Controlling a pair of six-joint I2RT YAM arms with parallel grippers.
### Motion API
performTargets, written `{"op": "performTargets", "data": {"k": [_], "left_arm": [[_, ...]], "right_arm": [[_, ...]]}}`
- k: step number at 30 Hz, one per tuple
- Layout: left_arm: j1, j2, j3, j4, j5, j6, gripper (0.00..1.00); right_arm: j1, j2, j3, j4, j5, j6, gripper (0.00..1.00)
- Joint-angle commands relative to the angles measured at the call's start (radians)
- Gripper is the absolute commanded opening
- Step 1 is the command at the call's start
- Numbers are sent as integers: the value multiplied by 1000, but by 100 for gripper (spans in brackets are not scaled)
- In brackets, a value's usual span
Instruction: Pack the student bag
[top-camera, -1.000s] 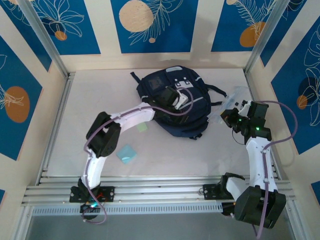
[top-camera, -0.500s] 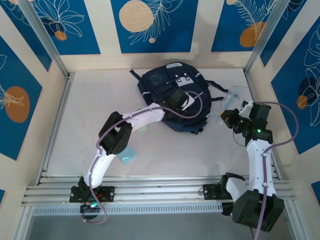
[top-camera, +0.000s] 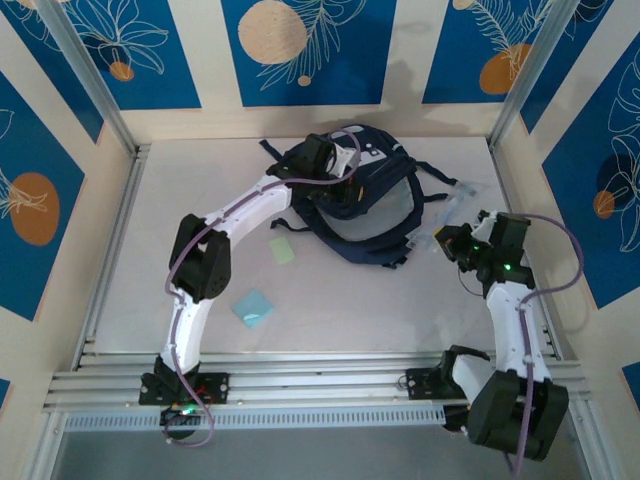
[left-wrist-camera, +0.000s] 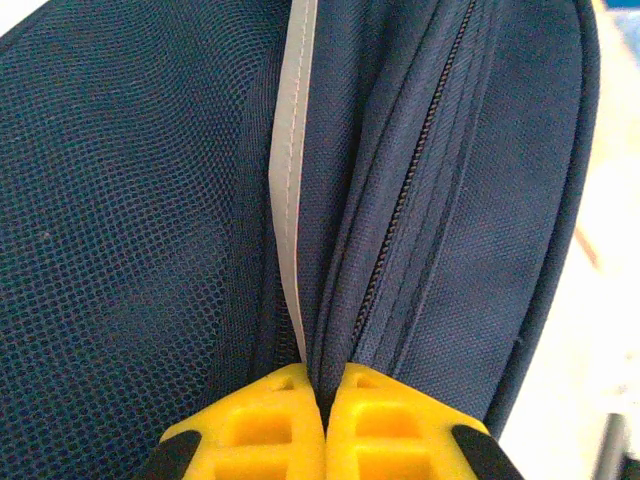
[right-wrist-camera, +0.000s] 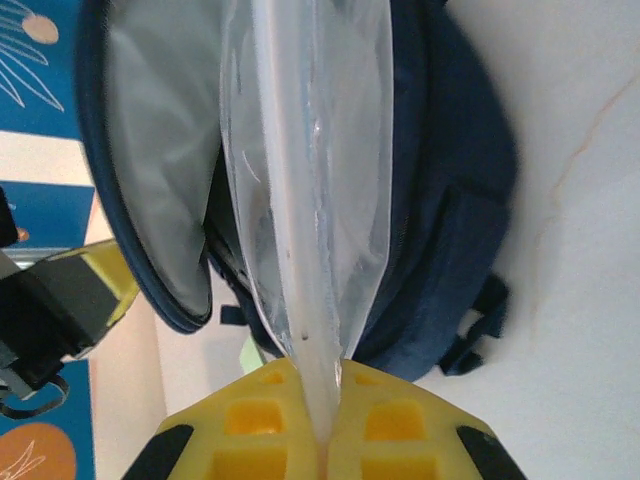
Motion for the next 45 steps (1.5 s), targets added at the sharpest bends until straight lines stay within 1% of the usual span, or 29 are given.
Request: {"op": "performTargets", "data": {"k": [1, 4, 7, 10, 16, 20, 22, 24, 26, 28, 32, 34, 37, 41, 42, 45], "left_arm": [[-16, -68, 50, 69, 173, -114, 0], [-15, -81, 49, 97, 192, -145, 0], [-17, -98, 47, 119, 205, -163, 0], [-18, -114, 46, 130, 203, -168, 0], [-17, -131, 32, 158, 211, -191, 0], [-17, -150, -10, 202, 215, -222, 0], [-17, -157, -27, 222, 213, -231, 0], [-17, -159, -34, 221, 199, -228, 0], [-17, -155, -34, 212, 176, -218, 0], [-17, -147, -39, 209, 151, -211, 0], [-16, -127, -49, 219, 115, -210, 0], [-17, -117, -53, 228, 110, -216, 0], [-18, -101, -53, 236, 115, -223, 0], [-17, -93, -65, 237, 119, -231, 0], [-17, -95, -71, 237, 120, -231, 4], [-15, -112, -104, 224, 118, -203, 32]], "right_arm": [[103, 70, -10, 238, -45, 92, 0], [232, 196, 26, 361, -10, 124, 0], [320, 336, 84, 470, 11, 149, 0], [380, 476, 154, 576, 16, 160, 0], [433, 750, 316, 709, -8, 203, 0], [460, 886, 399, 733, 43, 240, 0], [467, 934, 429, 749, 35, 270, 0], [470, 957, 451, 744, 1, 297, 5], [472, 932, 442, 689, 11, 296, 14], [468, 877, 419, 577, 54, 273, 23], [448, 702, 309, 441, 90, 204, 45], [435, 602, 265, 325, 127, 154, 53], [420, 439, 228, 94, 222, 51, 61], [392, 231, 191, -148, 349, -39, 69], [385, 190, 184, -184, 372, -51, 70], [368, 78, 154, -232, 430, -73, 76]]}}
